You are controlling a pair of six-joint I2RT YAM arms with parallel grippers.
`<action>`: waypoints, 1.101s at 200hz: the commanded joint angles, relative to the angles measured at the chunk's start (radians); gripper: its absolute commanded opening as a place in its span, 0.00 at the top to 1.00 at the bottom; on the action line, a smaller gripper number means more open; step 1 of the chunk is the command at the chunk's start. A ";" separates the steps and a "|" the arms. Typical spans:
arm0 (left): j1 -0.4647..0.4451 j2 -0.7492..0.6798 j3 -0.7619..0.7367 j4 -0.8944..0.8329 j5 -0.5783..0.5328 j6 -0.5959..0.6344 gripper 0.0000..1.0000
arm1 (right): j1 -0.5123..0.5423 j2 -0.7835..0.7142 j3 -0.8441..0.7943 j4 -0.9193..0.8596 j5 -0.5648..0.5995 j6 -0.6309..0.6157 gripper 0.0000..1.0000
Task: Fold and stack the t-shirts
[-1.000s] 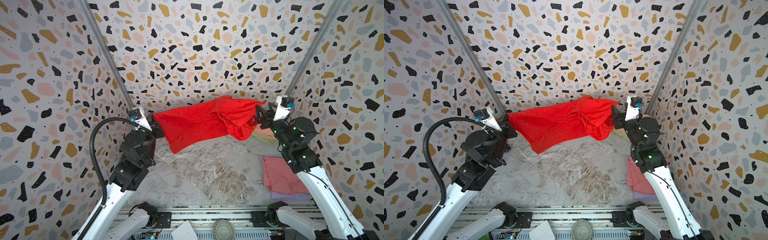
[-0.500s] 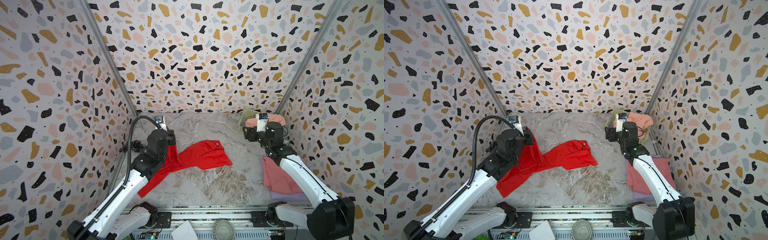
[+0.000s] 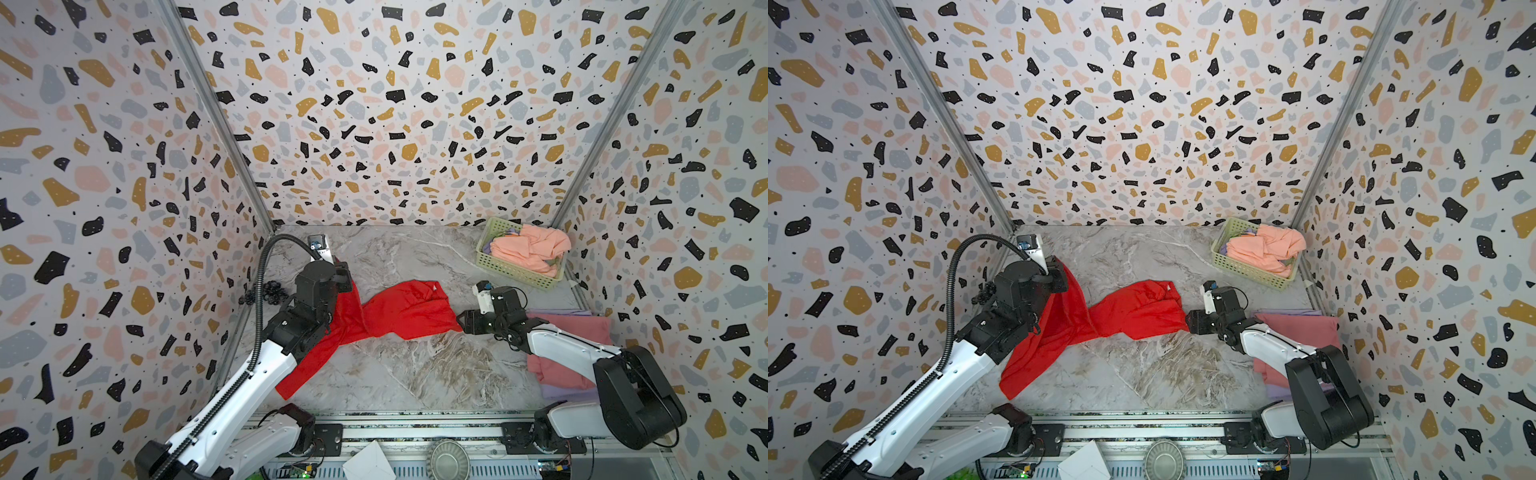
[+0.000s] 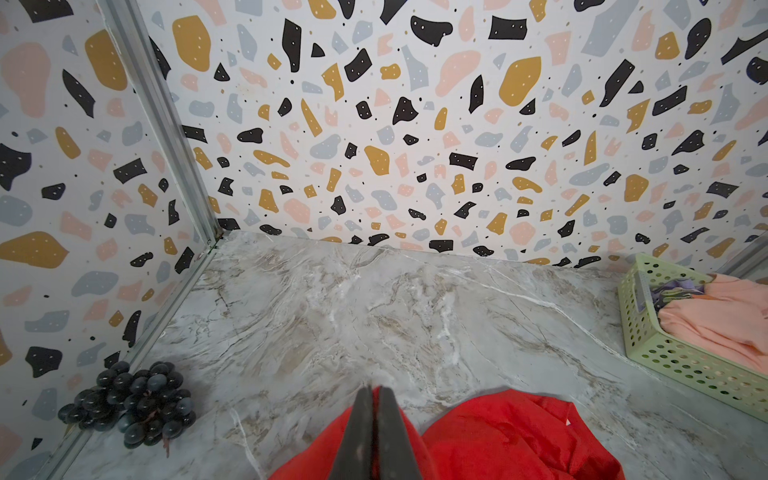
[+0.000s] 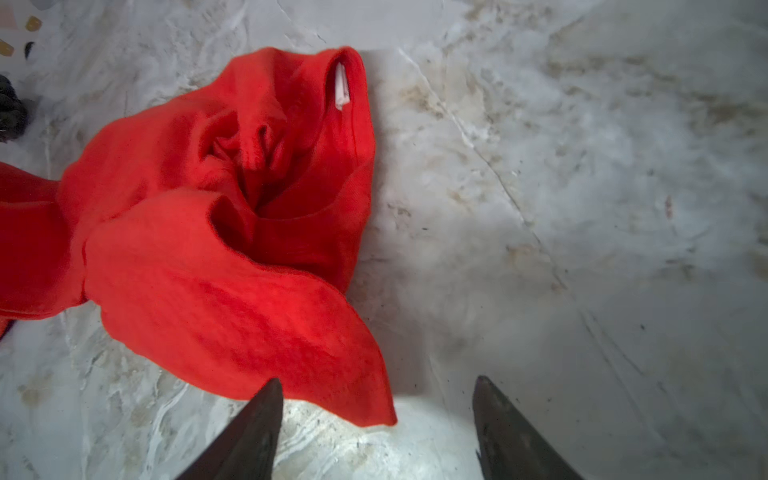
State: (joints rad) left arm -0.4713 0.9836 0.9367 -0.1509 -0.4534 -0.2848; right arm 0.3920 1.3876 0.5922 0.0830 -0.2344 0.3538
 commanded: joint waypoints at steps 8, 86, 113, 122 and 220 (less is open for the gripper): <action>0.006 -0.019 -0.016 0.050 0.003 -0.017 1.00 | 0.002 0.050 0.010 0.072 -0.016 0.014 0.28; 0.007 -0.043 -0.032 0.052 0.002 -0.027 1.00 | 0.073 0.155 -0.019 0.151 0.008 0.065 0.50; 0.008 -0.050 -0.032 0.051 -0.009 -0.025 1.00 | 0.089 0.150 -0.017 0.166 0.032 0.080 0.84; 0.008 -0.054 -0.032 0.051 -0.013 -0.025 1.00 | 0.093 0.132 -0.018 0.168 0.041 0.085 0.92; 0.014 -0.131 0.082 0.084 -0.089 0.058 1.00 | 0.093 -0.393 0.349 0.111 0.347 -0.126 1.00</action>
State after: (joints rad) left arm -0.4648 0.8940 0.9398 -0.1478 -0.5102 -0.2794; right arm 0.4835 1.0534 0.8040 0.1959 0.0135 0.3466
